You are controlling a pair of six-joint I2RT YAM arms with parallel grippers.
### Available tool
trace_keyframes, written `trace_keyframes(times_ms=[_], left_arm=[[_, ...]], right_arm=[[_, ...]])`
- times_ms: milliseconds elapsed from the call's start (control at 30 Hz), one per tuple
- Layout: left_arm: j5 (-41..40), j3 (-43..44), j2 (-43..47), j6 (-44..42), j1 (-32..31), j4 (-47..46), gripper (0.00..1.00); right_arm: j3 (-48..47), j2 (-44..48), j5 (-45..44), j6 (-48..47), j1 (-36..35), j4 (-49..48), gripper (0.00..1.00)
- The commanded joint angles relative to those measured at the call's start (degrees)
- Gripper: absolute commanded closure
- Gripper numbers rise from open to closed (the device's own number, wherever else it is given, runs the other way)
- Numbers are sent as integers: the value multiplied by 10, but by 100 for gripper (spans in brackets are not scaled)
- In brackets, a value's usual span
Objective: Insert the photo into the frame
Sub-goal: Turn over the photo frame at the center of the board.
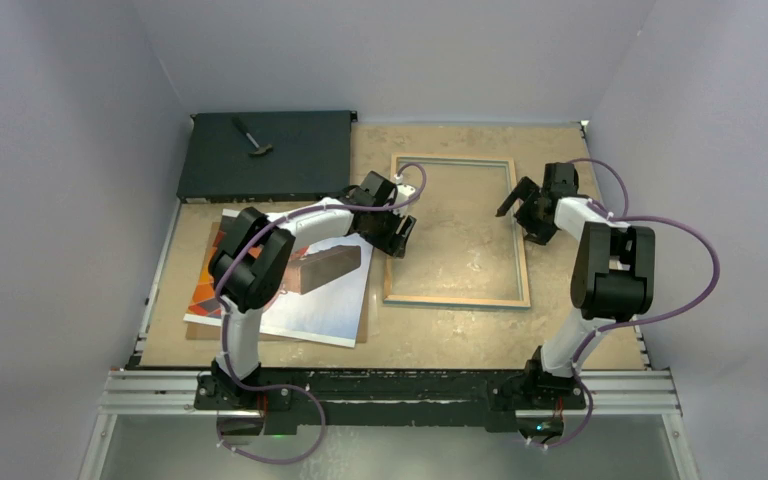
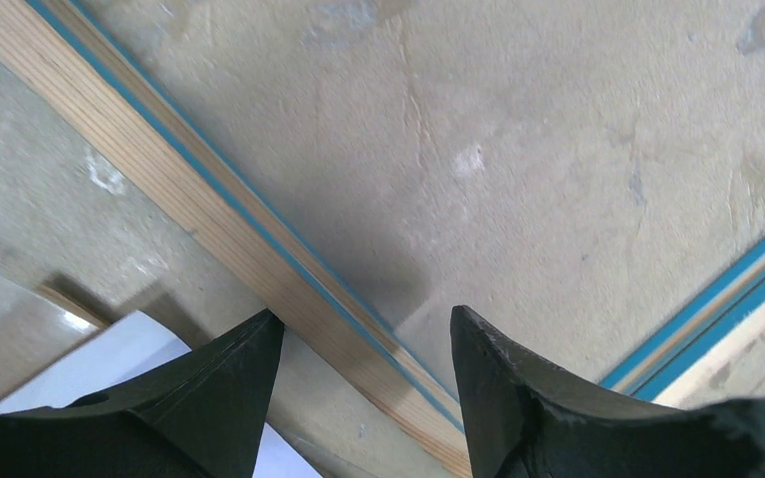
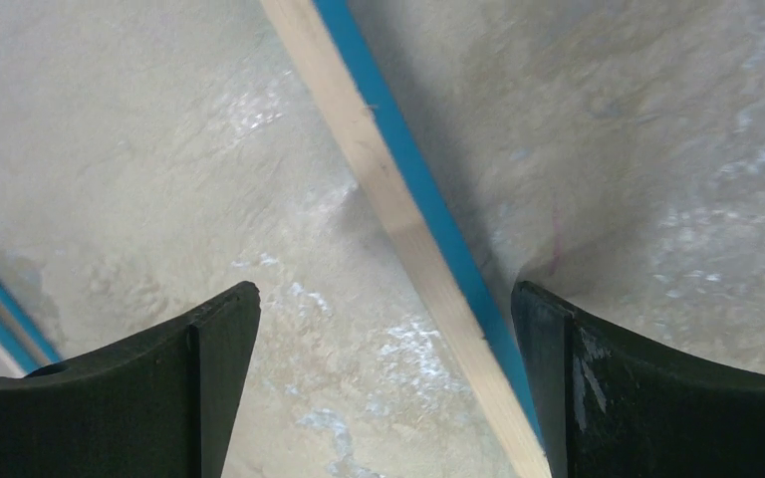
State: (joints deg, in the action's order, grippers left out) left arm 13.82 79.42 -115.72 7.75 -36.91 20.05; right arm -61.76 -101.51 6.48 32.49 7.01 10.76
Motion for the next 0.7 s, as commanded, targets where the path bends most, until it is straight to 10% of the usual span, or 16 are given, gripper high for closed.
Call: trace_keyframes(times_ms=[0,300,667], left_arm=[[25,-19,35,-6,-4,27,38],[19,101,84,-15,11,147,29],[-10,282,183,-128,261,357,24]], right_arm=[[-1,21,-89,-3,-3,19,1],[-22,129,-154,17,-47,11,1],[-216,-25,-211,28,-408,-22,14]])
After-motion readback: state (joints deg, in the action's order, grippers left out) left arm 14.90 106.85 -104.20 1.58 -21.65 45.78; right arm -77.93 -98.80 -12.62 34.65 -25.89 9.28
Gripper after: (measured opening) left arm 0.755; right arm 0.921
